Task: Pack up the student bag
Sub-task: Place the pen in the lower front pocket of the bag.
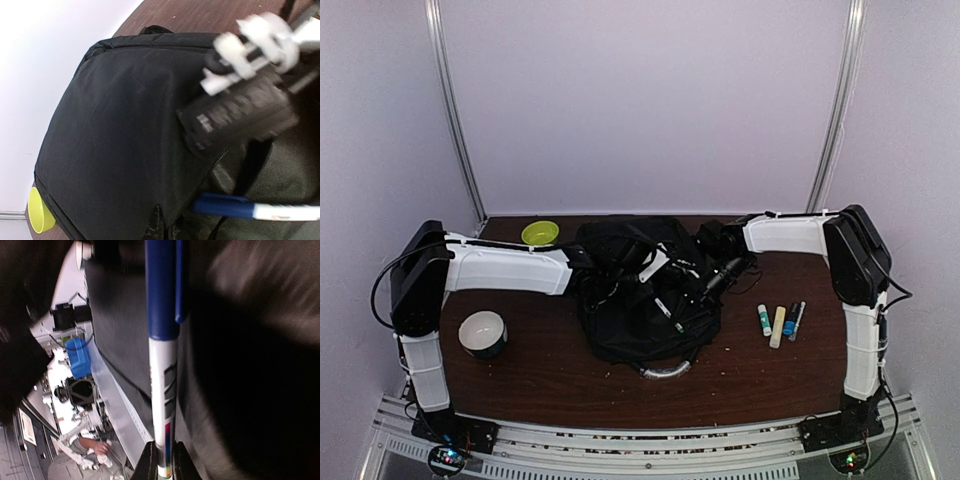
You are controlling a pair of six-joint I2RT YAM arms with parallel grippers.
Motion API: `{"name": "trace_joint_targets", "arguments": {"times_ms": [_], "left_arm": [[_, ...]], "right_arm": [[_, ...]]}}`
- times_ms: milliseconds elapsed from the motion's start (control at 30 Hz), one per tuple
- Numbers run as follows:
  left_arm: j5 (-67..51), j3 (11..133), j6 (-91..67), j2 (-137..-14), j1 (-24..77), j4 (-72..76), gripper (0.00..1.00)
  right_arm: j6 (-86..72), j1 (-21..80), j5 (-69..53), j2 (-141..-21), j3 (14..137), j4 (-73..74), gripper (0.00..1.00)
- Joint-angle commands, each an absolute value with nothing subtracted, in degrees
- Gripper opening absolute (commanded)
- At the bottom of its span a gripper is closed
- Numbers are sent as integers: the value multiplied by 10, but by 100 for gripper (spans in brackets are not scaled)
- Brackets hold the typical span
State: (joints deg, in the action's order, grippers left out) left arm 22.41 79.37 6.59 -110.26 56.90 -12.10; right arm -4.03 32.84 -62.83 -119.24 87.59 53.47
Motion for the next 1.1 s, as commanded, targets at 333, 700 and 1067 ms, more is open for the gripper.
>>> {"name": "trace_joint_targets", "arguments": {"times_ms": [333, 700, 1067], "left_arm": [[207, 796, 45, -1076, 592, -99, 0], [172, 783, 43, -1075, 591, -70, 0], [83, 759, 29, -1050, 586, -44, 0]], "right_arm": [[-316, 299, -562, -1175, 829, 174, 24], [-77, 250, -541, -1023, 739, 279, 36], [205, 261, -482, -890, 616, 262, 0]]}}
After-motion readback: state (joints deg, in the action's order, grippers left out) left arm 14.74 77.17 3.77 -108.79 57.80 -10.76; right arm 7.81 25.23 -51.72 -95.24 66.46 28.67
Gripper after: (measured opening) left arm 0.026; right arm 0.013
